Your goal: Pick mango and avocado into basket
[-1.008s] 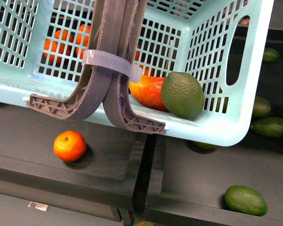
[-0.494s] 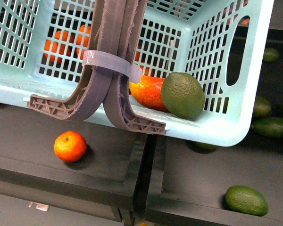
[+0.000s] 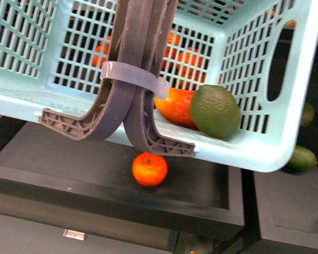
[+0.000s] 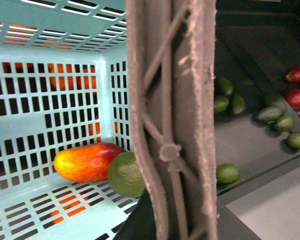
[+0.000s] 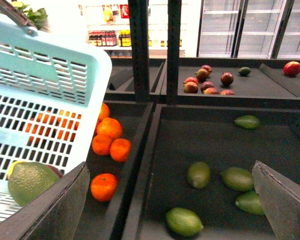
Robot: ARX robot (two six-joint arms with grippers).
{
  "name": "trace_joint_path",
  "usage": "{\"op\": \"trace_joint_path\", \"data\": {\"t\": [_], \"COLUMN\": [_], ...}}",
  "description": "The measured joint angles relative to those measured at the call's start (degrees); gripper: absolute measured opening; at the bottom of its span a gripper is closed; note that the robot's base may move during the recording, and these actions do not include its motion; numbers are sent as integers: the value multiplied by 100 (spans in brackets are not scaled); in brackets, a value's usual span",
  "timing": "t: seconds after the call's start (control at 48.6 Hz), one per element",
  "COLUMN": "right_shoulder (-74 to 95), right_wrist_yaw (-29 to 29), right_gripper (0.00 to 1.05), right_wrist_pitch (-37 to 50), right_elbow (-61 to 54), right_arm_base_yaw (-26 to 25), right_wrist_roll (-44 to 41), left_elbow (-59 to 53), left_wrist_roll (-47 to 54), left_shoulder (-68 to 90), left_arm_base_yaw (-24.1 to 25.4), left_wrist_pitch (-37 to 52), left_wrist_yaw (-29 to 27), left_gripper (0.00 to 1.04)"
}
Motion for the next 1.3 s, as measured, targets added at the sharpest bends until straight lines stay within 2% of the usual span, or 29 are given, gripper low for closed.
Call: {"op": "trace_joint_path", "data": {"t": [1.296], "right_shoulder": [11], "right_wrist_yaw": [-44], "right_gripper": [97], "right_wrist_pitch": [-4], "right_elbow": [-4], "right_arm_base_yaw": [-7], "right_wrist_roll": [-13], "left_elbow": [-7], "left_wrist_roll": [28], "left_shoulder": [2], "left_arm_base_yaw": [96], "left_wrist_pitch": [-2], "left_wrist_yaw": [-140], "left_gripper": [6]}}
